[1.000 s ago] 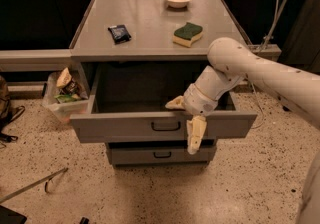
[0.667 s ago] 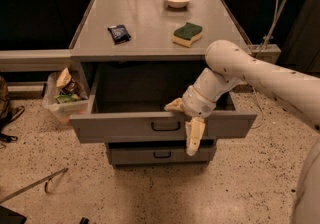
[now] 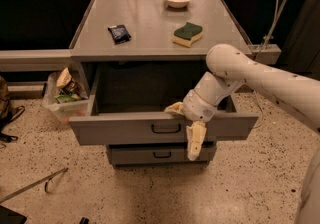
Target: Open top drawer
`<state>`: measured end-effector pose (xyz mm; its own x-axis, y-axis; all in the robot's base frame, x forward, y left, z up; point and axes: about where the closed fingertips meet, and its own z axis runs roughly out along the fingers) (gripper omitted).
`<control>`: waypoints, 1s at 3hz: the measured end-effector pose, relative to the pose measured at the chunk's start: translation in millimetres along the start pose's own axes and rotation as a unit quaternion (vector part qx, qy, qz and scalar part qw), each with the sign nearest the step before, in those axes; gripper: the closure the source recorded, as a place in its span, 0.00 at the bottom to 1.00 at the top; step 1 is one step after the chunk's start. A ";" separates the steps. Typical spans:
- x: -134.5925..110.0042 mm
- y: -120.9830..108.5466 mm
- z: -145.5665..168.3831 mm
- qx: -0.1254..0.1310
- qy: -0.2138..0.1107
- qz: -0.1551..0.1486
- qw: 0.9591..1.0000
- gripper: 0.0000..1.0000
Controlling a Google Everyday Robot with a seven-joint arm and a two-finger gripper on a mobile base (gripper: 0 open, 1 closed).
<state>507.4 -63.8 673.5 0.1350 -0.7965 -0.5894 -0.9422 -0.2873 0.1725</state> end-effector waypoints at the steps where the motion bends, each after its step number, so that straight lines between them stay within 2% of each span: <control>1: -19.3 36.2 -0.8 0.002 -0.012 0.016 1.000 0.00; 3: -20.7 36.7 3.1 -0.005 -0.015 0.014 1.000 0.00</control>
Offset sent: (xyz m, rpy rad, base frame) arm -0.1377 0.0112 0.0410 0.0109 0.0957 -0.0469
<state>469.0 -56.2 689.6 0.0986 -0.7888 -0.6068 -0.9421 -0.2703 0.1983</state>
